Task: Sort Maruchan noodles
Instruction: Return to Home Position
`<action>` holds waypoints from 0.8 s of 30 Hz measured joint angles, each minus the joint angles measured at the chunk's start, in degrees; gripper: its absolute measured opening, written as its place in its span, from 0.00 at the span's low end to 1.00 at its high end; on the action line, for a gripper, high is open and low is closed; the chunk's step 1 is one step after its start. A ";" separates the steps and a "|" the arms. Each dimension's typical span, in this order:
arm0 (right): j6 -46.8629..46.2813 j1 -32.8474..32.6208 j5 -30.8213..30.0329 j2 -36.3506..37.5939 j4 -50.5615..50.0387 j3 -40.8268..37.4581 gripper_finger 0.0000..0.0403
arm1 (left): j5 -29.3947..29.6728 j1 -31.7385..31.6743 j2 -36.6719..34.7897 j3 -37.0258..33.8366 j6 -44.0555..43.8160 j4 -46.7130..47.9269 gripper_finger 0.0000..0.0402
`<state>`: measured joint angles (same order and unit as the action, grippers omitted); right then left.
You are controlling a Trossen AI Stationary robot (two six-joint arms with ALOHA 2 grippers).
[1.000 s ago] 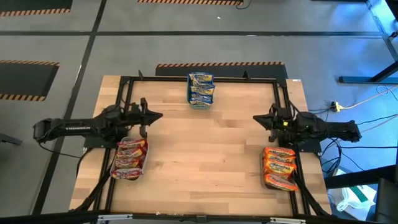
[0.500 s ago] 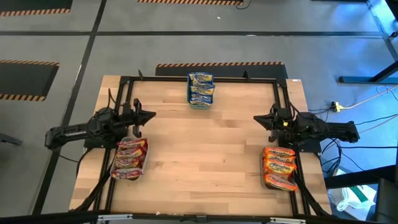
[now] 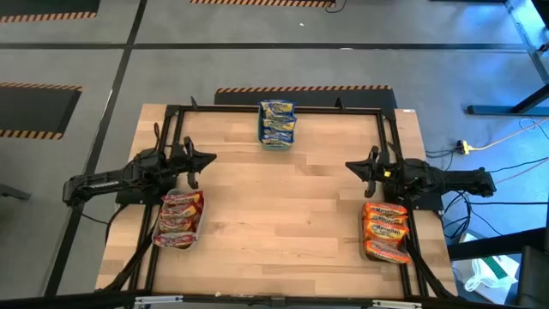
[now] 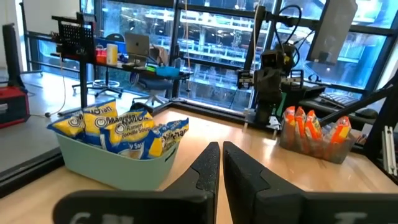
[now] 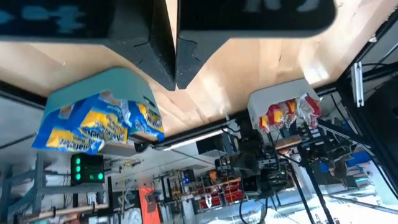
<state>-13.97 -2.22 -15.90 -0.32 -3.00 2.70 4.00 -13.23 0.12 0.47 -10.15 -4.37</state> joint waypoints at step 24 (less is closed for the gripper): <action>5.43 -0.02 15.89 -0.02 3.94 -2.19 0.00 | -0.03 -0.01 0.33 0.02 0.20 0.07 0.04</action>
<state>-8.54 -2.24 -0.01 -0.34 0.94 0.51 3.97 -13.23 0.45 0.49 -9.96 -4.29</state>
